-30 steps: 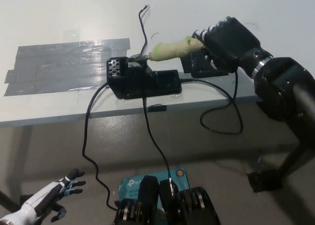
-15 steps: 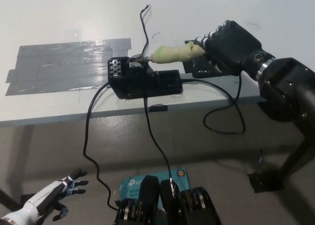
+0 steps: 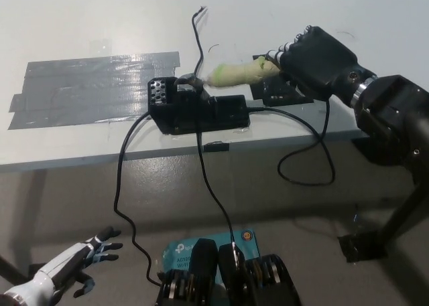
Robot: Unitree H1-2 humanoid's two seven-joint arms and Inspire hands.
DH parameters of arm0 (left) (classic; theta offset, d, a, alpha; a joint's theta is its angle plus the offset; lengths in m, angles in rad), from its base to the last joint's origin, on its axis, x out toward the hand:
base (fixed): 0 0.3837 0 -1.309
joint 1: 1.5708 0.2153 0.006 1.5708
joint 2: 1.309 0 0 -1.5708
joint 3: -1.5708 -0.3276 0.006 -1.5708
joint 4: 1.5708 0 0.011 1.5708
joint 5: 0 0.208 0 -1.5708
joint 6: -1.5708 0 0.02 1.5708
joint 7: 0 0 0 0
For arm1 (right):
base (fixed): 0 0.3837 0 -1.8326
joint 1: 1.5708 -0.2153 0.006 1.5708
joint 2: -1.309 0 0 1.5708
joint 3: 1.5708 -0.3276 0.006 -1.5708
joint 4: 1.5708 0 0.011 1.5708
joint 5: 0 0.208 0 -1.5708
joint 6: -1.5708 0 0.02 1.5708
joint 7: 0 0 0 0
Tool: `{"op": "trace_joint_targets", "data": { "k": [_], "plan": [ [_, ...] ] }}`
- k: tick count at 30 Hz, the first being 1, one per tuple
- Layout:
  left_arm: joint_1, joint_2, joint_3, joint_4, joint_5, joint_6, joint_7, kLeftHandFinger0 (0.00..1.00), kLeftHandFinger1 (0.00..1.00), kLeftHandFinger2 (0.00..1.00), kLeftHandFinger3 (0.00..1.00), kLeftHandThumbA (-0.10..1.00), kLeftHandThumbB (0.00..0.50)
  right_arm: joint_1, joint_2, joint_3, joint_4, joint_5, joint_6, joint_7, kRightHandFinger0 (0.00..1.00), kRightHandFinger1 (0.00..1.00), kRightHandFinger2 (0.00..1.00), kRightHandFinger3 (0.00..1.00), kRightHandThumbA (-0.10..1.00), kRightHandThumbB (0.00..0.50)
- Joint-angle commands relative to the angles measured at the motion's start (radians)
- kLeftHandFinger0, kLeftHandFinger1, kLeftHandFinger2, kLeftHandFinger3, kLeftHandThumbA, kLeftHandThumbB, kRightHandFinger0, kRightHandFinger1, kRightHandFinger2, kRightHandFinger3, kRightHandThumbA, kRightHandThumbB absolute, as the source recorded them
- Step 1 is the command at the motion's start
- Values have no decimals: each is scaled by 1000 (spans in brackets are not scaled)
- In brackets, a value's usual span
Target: The robot uses its right hand to grab and lift the soldering gun kept on the middle of the table and puts it in its base
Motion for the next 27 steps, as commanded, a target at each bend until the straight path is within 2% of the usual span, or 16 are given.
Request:
{"op": "trace_joint_targets", "data": {
  "k": [1,4,5,6,8,10,11,12,13,14,16,18,19,20,24,27],
  "plan": [
    [-13,29,8,-27,-4,-1,-14,868,918,941,1000,1000,125,-59,-12,-14,-12,-13,-5,-8,0,0,52,172,-100,1],
    [-13,30,7,-28,-1,1,-13,865,919,942,1000,1000,117,-57,-22,-13,-17,-26,1,-7,0,0,236,221,-100,25],
    [-10,30,9,-27,-2,0,-12,863,918,943,1000,1000,114,-58,-22,-10,-15,-29,-2,-11,0,0,248,225,-100,32],
    [-11,32,7,-26,-1,-5,-15,863,919,944,1000,1000,115,-58,-26,-15,-8,-20,-16,-27,0,0,239,194,-100,82],
    [-10,32,7,-23,-3,3,-15,867,922,947,1000,1000,123,-54,-33,-12,-12,-33,-22,-50,0,0,244,203,-100,124],
    [-8,33,3,-26,4,-3,-14,875,927,951,1000,1000,115,-57,-36,-14,-17,-31,-18,-32,0,0,273,196,-100,124],
    [-7,32,3,-23,5,-8,-13,868,923,950,1000,1000,104,-58,-35,-12,-13,-35,-17,-36,0,0,303,194,-100,93],
    [-4,32,0,-23,8,-12,-13,861,925,954,1000,1000,109,-60,-33,-6,-2,-49,-22,-66,0,0,293,122,-100,90],
    [-3,32,-1,-23,9,-13,-13,860,925,955,1000,1000,108,-60,-32,-3,3,-55,-24,-79,0,0,295,118,-100,90],
    [-3,33,-2,-24,11,-15,-12,856,924,956,1000,1000,119,-64,-21,-8,0,-40,-21,-50,0,0,279,176,-100,43],
    [-3,34,-4,-22,14,-19,-12,851,923,958,1000,1000,128,-67,-11,-14,-4,-24,-24,-34,0,0,274,201,-100,6],
    [-5,31,-8,-25,15,-10,-10,854,922,958,1000,1000,125,-66,-3,-15,-10,-22,-22,-28,0,0,256,218,-100,0],
    [-6,29,-9,-25,15,-13,-10,854,922,958,1000,1000,126,-69,7,-13,-10,-20,-25,-26,0,0,249,223,-100,68],
    [-6,30,-10,-24,16,-16,-10,851,921,960,1000,1000,121,-71,14,-13,-9,-17,-28,-27,0,0,240,252,-100,96],
    [-9,23,-12,-18,9,-13,-13,854,923,961,1000,1000,127,-79,26,2,10,-41,-44,-61,0,0,187,211,-100,111],
    [-8,26,-11,-14,8,-25,-15,866,925,960,1000,1000,145,-98,35,10,29,-49,-59,-82,0,0,138,241,-100,129]
  ]
}}
